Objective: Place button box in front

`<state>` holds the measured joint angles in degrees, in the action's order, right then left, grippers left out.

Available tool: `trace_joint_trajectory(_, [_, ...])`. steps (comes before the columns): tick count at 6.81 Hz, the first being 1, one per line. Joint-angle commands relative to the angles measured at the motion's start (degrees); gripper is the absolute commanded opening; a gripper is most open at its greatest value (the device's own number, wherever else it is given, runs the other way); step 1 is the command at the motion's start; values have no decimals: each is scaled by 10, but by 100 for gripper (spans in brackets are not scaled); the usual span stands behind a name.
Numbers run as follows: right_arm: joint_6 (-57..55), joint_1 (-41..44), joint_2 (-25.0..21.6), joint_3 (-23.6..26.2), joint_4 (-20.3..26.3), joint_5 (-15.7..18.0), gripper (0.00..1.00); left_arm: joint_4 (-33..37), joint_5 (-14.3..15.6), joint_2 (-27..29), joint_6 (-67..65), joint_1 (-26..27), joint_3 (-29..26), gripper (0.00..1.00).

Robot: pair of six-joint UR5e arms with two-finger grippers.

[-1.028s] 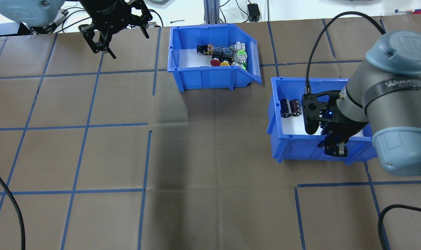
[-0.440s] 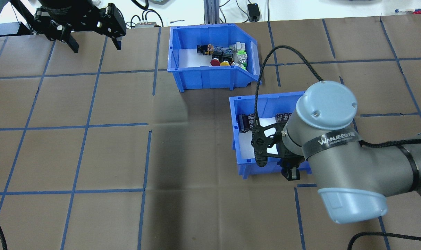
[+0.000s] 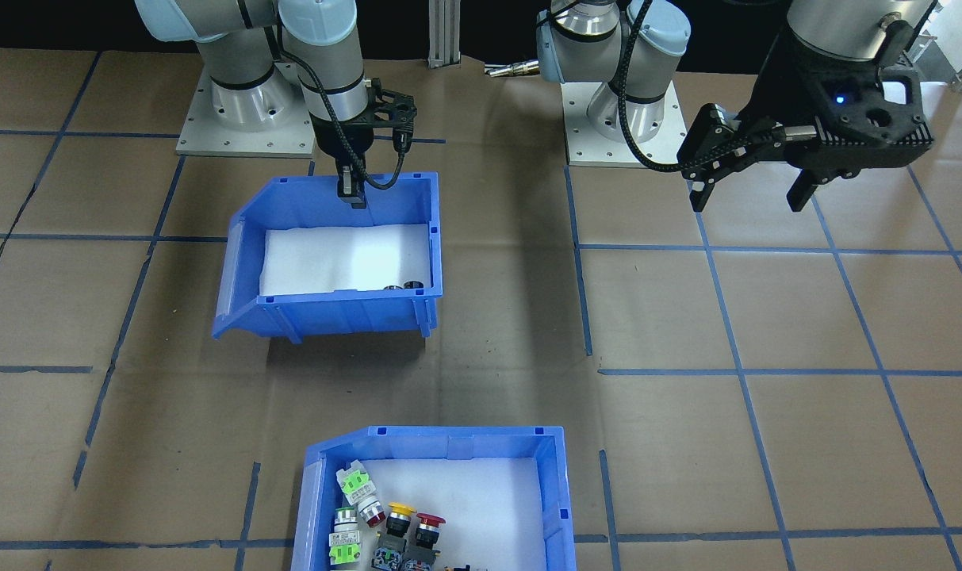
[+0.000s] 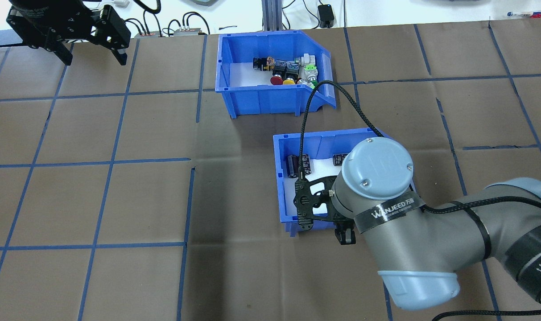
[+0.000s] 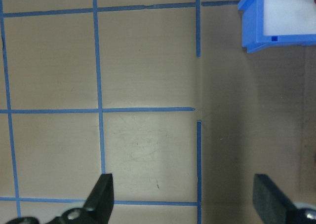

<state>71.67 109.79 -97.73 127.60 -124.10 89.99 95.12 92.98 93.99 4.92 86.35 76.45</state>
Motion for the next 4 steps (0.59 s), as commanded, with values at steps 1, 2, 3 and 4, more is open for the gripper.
trace_joint_trajectory(1, [-62,50,45,1,-53,9,3,-3,-3,-3,5,-2,17,100])
trace_joint_trajectory(2, [-84,78,70,0,-82,22,3,-4,-3,-3,4,-2,22,100])
trace_joint_trajectory(3, [-87,92,87,-4,-113,34,3,-5,-12,-4,-1,-2,24,100])
trace_joint_trajectory(4, [-87,93,88,-9,-111,46,3,-5,-11,-5,0,-1,24,100])
